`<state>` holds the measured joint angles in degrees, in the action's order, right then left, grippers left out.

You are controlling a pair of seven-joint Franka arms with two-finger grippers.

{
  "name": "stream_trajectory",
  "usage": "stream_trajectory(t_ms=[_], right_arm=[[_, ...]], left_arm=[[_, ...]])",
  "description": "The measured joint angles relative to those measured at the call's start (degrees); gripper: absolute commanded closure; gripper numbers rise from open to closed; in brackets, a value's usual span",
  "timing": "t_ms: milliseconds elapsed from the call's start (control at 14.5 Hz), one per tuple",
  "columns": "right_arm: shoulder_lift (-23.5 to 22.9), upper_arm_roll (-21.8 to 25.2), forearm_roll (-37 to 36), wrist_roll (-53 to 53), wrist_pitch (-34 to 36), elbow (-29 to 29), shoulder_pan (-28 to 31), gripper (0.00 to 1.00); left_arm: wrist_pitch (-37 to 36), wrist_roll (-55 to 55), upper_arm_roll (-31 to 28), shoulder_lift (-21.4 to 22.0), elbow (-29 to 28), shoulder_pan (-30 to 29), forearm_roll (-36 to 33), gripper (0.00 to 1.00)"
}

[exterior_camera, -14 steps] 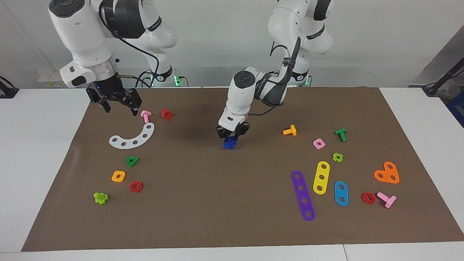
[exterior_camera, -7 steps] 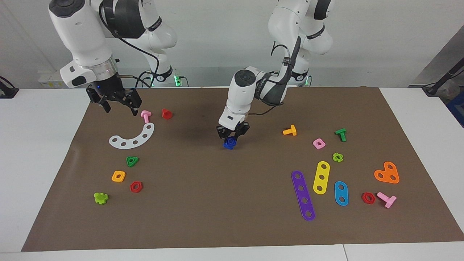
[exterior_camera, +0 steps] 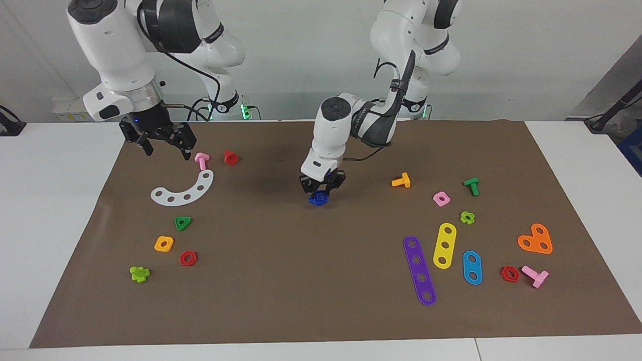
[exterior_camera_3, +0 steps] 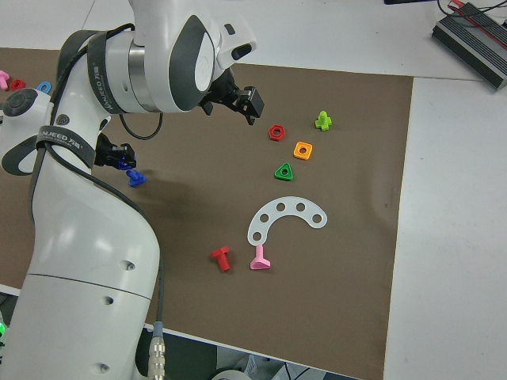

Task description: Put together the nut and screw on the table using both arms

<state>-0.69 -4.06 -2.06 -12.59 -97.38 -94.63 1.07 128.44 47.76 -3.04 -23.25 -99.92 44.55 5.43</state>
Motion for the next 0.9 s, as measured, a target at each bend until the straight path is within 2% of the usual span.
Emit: stream_trajectory(t_ms=[484, 899], right_arm=[[0.0, -0.1, 0.0, 0.0, 0.0, 0.0, 0.0, 0.00], [0.0, -0.1, 0.0, 0.0, 0.0, 0.0, 0.0, 0.00]], left_arm=[[-4.5, 0.1, 0.0, -0.2, 2.4, 0.0, 0.5, 1.00], [-2.9, 1.5, 0.3, -0.9, 1.7, 0.1, 0.8, 1.00]])
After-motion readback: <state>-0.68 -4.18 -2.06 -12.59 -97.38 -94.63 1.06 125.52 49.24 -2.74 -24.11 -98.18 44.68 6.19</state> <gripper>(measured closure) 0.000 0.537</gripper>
